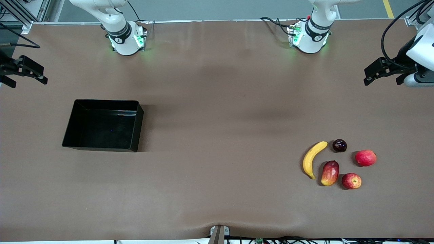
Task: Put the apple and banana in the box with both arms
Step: 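Move the left gripper over the red apple while the right gripper reaches the box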
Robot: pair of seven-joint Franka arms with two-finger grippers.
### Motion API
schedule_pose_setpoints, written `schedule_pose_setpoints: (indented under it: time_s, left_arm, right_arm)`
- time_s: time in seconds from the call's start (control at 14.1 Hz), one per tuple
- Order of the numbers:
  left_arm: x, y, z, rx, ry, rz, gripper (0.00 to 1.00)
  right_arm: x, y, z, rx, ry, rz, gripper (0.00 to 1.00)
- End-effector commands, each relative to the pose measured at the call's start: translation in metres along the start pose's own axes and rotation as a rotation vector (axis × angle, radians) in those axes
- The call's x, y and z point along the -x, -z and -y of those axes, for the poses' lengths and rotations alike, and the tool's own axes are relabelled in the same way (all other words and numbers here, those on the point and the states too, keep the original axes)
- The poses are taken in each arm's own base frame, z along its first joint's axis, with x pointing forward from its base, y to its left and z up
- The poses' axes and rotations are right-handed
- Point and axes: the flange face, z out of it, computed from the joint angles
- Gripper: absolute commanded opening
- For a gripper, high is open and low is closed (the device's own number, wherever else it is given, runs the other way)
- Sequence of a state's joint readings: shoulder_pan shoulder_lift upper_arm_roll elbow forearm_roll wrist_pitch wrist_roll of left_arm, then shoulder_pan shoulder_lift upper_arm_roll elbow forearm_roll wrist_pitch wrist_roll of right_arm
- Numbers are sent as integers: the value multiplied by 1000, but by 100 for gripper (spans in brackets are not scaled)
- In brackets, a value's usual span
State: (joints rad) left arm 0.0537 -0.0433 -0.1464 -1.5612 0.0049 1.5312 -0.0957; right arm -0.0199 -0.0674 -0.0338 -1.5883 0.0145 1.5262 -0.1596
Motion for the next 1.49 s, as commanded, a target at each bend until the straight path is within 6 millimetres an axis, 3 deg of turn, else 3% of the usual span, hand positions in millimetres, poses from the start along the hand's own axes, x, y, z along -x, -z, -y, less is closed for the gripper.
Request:
schedule_pose_setpoints:
  time_s: [0.0,0.21,0.28,0.35,0.5,0.64,0.99,1.21,1.42]
  left_arm:
    - [1,6,3,13,-34,2,100]
    - [-2,6,6,-2,-29,-2,100]
    - [-15,-7,10,6,-23,19,100]
    - [-24,-8,11,9,-32,15,100]
    - [-31,-19,7,9,-41,34,100]
    - [-51,-57,13,20,-34,96,100]
    - [-87,-97,24,-7,-28,40,100]
    - [-119,-148,25,-51,-72,13,100]
    - [-157,-196,41,-82,-161,-44,100]
  right_arm:
    - [-1,2,-4,-4,2,3,100]
    - [-1,3,-3,-3,5,2,100]
    - [-1,3,-4,-3,3,2,100]
    - [-1,3,-4,-3,3,2,100]
    - [-1,3,-3,-3,5,2,100]
    - [-1,3,-3,-3,5,2,100]
    - [-1,3,-4,-3,2,2,100]
    - [-1,3,-4,-3,2,2,100]
    - [-2,2,-6,-4,-1,3,100]
